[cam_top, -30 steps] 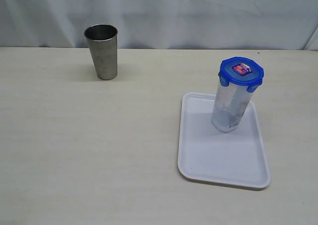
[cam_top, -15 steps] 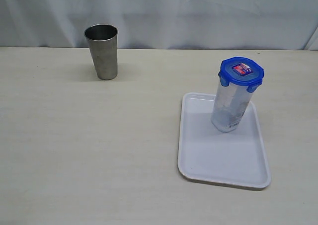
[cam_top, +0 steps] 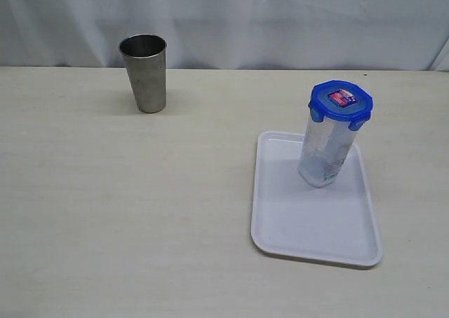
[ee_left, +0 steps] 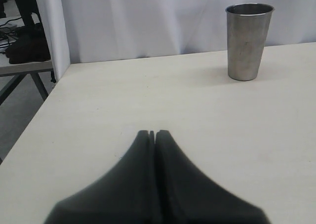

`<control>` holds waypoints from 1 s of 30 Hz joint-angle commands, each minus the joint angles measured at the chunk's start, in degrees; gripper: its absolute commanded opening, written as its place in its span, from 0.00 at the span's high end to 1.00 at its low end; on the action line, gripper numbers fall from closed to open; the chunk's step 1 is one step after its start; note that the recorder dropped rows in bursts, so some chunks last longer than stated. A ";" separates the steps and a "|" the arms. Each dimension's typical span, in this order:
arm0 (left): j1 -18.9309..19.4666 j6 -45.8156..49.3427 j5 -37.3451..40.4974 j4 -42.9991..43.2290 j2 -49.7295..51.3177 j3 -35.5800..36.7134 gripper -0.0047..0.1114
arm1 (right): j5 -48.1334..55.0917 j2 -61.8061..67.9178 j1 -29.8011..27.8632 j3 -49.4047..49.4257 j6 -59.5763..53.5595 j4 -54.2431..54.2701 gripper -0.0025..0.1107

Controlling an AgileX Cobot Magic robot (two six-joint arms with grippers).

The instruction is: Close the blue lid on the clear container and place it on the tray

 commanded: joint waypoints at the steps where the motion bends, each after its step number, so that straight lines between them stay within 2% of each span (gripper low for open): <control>1: 0.02 0.06 -0.34 -0.37 -0.17 0.14 0.96 | 0.71 -0.31 0.21 0.19 1.95 -0.17 0.94; 30: 0.02 0.06 -0.34 -0.37 -0.17 0.14 0.96 | 1.92 -0.31 0.21 0.19 1.95 -0.17 0.94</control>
